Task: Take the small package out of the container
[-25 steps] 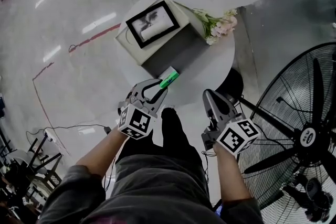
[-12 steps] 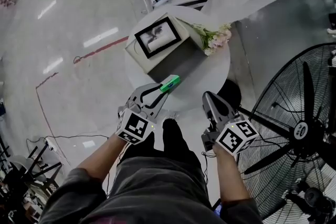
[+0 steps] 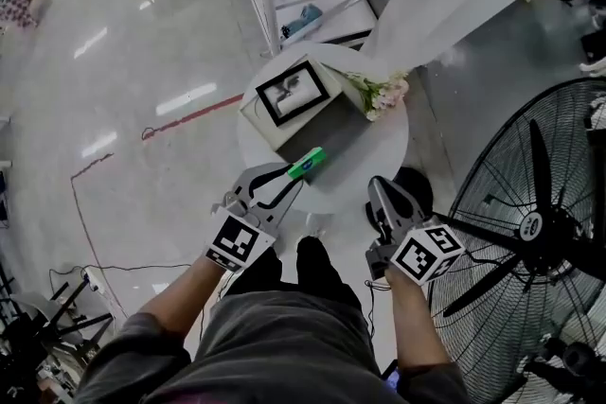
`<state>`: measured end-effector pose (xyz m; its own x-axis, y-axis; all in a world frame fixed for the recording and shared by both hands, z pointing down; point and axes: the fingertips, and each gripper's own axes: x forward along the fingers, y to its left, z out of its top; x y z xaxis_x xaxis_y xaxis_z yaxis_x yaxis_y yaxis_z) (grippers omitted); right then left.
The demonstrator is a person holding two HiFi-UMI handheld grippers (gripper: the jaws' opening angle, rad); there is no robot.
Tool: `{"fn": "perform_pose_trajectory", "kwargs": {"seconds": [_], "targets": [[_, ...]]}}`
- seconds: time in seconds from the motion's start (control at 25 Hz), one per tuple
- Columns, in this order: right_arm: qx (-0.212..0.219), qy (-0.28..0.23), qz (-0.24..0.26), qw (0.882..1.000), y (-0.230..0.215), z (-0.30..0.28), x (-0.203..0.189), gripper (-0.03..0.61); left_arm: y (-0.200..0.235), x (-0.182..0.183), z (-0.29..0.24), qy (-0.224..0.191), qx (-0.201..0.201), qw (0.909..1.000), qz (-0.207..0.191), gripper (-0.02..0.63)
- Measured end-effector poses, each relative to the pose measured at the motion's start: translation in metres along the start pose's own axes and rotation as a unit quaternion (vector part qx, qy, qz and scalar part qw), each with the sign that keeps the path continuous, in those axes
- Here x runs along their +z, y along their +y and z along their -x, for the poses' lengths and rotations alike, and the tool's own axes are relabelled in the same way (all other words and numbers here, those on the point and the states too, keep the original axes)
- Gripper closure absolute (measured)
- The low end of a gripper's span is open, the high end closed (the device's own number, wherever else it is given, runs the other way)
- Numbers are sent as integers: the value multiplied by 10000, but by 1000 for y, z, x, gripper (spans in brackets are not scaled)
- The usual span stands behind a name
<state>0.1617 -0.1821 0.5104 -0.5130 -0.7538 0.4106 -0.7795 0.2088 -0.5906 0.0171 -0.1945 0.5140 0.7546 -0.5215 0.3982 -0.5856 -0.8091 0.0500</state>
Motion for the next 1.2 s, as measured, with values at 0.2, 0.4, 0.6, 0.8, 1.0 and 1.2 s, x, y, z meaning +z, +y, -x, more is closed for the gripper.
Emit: {"fn": "perform_pose_trajectory", "kwargs": {"seconds": [0.2, 0.4, 0.6, 0.8, 1.0, 1.2], "targets": [[51, -142, 63, 9999, 20, 9, 7, 557, 4, 26, 28, -250, 49, 9997, 65, 515], [69, -308, 185, 9993, 36, 17, 16, 557, 10, 47, 52, -475, 104, 9988, 28, 515], [38, -455, 289, 9985, 50, 27, 23, 557, 16, 69, 74, -719, 121, 9973, 15, 515], [63, -599, 372, 9975, 66, 35, 26, 557, 14, 87, 92, -853, 91, 9961, 199, 515], [103, -728, 478, 9961, 79, 44, 27, 557, 10, 100, 108, -961, 107, 9950, 233, 515], [157, -859, 593, 9944, 95, 55, 31, 557, 10, 105, 124, -1177, 165, 9929, 54, 515]]}}
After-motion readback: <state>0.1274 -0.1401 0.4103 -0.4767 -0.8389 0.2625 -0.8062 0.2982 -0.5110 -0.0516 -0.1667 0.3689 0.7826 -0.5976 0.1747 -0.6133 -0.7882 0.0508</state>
